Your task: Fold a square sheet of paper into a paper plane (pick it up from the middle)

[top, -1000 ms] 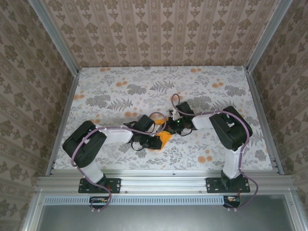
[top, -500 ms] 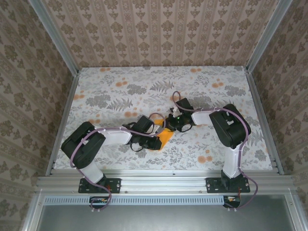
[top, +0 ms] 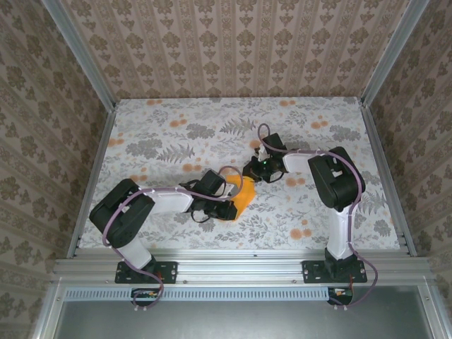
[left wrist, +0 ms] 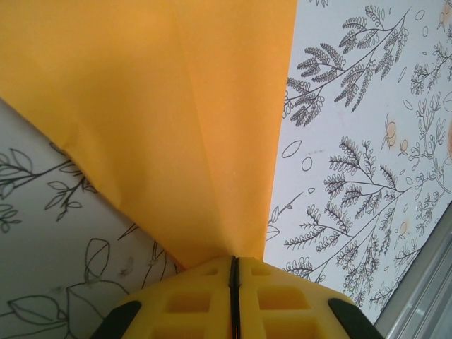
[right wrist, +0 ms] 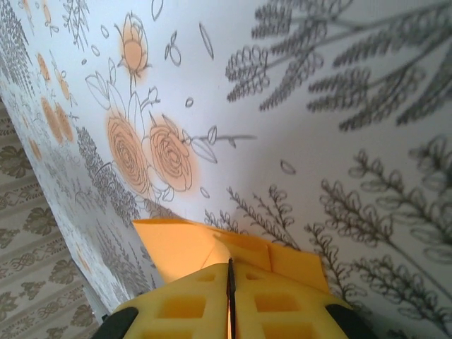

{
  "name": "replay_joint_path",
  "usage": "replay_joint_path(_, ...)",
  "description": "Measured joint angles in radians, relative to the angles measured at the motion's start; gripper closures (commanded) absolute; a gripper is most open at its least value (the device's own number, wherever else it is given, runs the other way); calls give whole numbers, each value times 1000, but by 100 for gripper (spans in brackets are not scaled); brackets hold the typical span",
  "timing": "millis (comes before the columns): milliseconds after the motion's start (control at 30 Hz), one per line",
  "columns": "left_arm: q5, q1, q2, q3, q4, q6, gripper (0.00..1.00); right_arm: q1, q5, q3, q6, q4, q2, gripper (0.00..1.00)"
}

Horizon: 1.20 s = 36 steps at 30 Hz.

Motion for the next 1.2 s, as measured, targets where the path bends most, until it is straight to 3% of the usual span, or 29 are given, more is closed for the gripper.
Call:
replay_joint_path(467,27,0,-8,-4,-39,6,89,-70,82,61,-55,-16,20,85)
replay_joint_path(633,33,0,-8,-3,-42,6,87,-66,82,-40,-71,-26,-100,82)
replay_joint_path(900,45,0,-8,8,-61,6,85,39,33,-226,-30,32,-313,80)
replay_joint_path(1200,45,0,-8,13,-66,-6,85,124,-3,-289,54,151,-247,81)
